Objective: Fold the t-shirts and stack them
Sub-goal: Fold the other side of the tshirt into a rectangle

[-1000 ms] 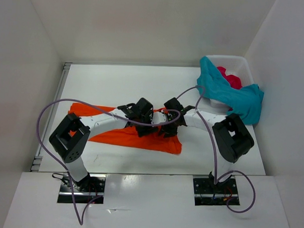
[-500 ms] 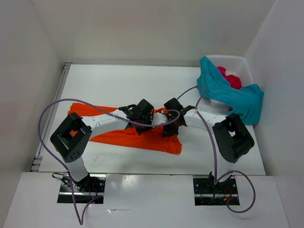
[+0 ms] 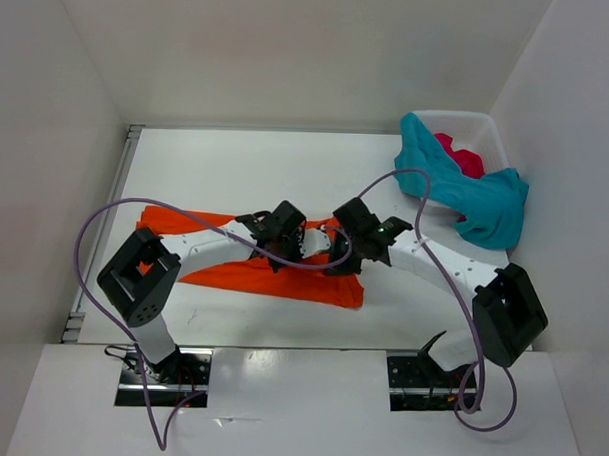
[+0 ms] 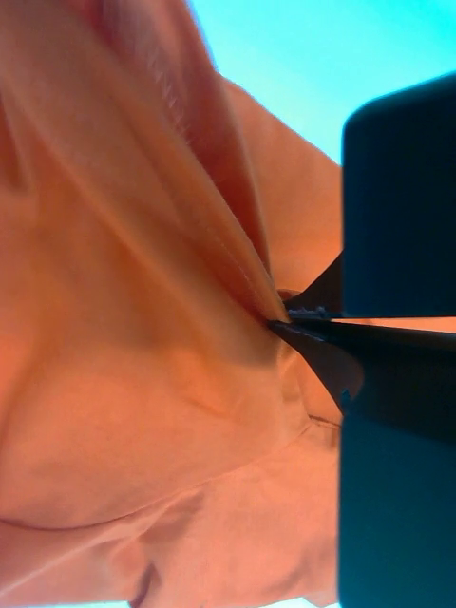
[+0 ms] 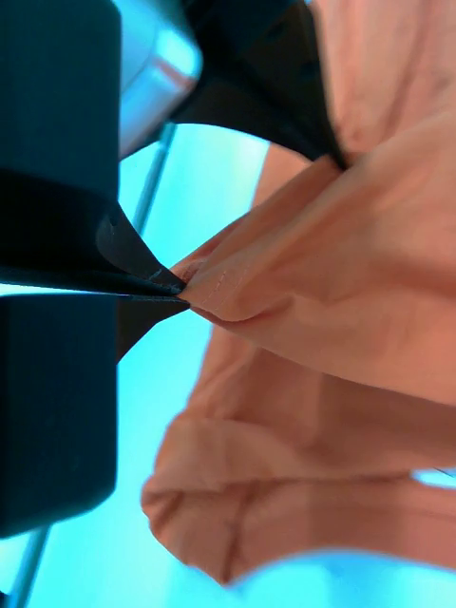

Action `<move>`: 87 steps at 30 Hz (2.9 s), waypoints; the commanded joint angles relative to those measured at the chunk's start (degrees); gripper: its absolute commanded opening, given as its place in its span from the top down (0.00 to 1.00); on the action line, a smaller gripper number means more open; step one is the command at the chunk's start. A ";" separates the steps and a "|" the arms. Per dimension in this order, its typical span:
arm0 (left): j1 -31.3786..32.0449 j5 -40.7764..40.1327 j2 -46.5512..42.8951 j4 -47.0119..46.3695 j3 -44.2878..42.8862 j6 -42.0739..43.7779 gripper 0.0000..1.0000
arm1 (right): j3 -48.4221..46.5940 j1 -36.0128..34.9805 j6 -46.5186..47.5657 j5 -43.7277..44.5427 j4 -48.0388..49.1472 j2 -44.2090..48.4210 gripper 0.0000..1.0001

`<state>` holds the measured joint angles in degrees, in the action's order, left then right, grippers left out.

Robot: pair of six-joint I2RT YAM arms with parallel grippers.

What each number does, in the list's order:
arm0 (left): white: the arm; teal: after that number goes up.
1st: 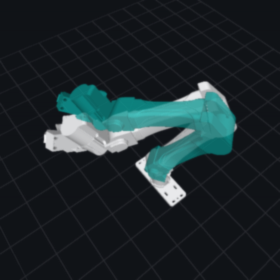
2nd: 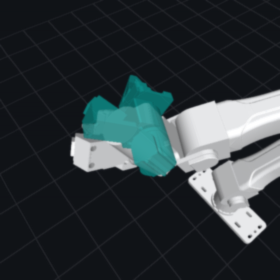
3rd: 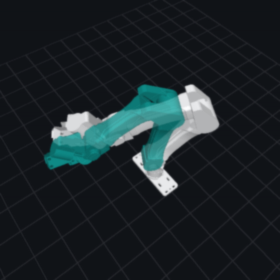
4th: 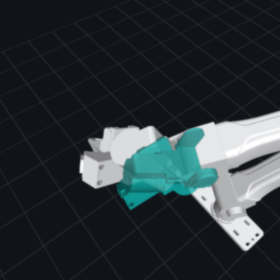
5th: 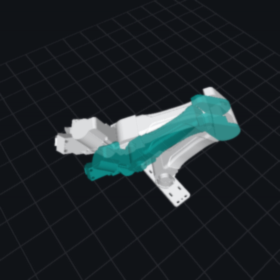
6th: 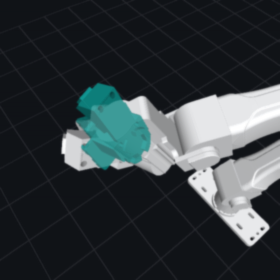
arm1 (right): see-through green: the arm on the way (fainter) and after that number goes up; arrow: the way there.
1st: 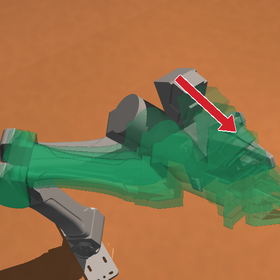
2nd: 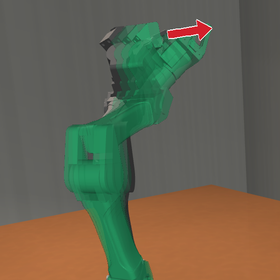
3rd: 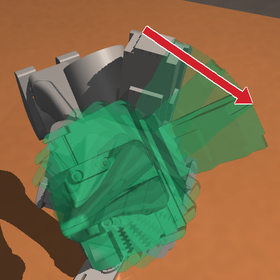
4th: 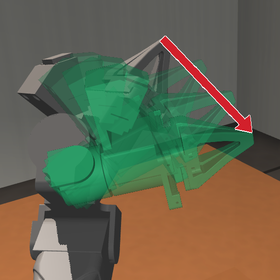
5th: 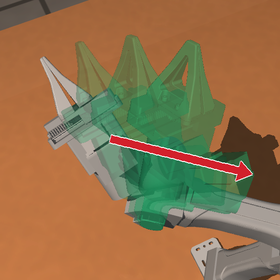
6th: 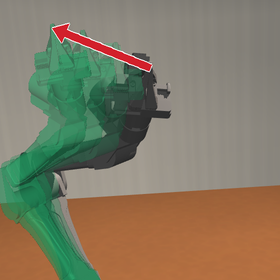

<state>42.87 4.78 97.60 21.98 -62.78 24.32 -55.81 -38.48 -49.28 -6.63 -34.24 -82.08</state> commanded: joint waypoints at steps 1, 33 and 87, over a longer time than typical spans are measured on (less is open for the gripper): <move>0.28 -1.00 -1.36 1.75 0.91 1.70 0.96 | 0.35 -3.61 -2.05 -1.89 -2.76 0.52 1.00; -12.01 -3.97 -11.64 13.10 -6.12 1.53 0.28 | -5.35 9.99 3.22 6.63 4.16 -4.55 0.62; -59.75 -11.10 6.03 0.43 -12.63 -5.68 0.26 | -20.40 24.95 20.28 0.73 3.58 -19.53 0.50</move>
<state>-16.73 -9.02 109.12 20.84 -75.31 19.31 -74.48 -12.27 -30.89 -7.90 -25.87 -106.85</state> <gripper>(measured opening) 0.718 0.491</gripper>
